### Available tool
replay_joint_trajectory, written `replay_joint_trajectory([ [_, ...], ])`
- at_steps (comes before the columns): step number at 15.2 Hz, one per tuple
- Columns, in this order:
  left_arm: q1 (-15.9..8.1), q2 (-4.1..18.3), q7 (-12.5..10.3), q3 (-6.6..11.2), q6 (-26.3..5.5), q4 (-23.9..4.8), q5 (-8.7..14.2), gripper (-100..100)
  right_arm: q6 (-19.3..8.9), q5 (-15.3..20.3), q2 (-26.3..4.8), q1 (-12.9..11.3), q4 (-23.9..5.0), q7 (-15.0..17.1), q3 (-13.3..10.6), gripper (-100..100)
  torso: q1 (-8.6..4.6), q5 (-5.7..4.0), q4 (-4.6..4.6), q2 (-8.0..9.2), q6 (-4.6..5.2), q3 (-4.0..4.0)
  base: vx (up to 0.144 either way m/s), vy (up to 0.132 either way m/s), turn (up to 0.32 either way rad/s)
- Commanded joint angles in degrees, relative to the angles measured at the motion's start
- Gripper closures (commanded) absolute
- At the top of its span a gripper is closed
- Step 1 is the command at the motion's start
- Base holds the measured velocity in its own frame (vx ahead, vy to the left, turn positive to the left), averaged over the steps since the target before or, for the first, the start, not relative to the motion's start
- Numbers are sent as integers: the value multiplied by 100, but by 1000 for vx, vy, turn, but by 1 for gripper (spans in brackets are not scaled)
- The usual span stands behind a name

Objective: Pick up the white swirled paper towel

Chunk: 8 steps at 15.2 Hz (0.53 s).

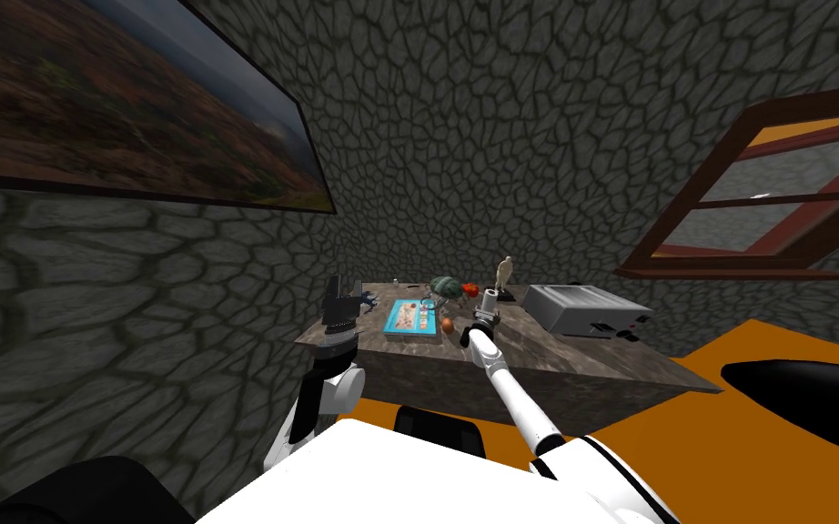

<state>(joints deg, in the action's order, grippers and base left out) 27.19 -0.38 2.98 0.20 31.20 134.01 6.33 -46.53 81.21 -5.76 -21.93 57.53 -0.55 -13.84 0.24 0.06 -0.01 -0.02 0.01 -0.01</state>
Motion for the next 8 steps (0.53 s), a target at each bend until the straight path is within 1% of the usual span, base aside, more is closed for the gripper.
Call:
replay_joint_trajectory([
  [1, 0, 0, 0, 0, 0, 0, 0, 0, 135, -47, -3, -13, -28, -286, 119, -100, 0, 0, 0, 0, 0, 0, 5, 13, -3],
  [2, 0, 0, 0, 0, 0, 0, 0, 0, 135, -47, -3, -13, -28, -316, 119, -100, -10, -2, 0, 0, 0, 0, 0, 0, 0],
  [3, 0, 0, 0, 0, 0, 0, 0, 0, 397, -321, -62, -54, -129, -497, 380, -100, -18, -4, 0, 1, 0, 0, -2, 66, 74],
  [5, 0, 0, 0, 0, 0, 0, 0, 0, 601, -570, -62, -54, -129, -764, 619, -100, 9, 1, 0, 2, -1, 1, 6, 98, 53],
  [7, 0, 0, 0, 0, 0, 0, 0, 0, 815, -640, -62, -54, -129, -1076, 846, -100, 5, 1, 0, 0, 0, 0, 4, 43, -5],
  [8, 0, 0, 0, 0, 0, 0, 0, 0, 815, -640, -62, -54, -129, -1193, 846, -100, -4, -1, 0, 1, 0, 0, 1, 7, -2],
])
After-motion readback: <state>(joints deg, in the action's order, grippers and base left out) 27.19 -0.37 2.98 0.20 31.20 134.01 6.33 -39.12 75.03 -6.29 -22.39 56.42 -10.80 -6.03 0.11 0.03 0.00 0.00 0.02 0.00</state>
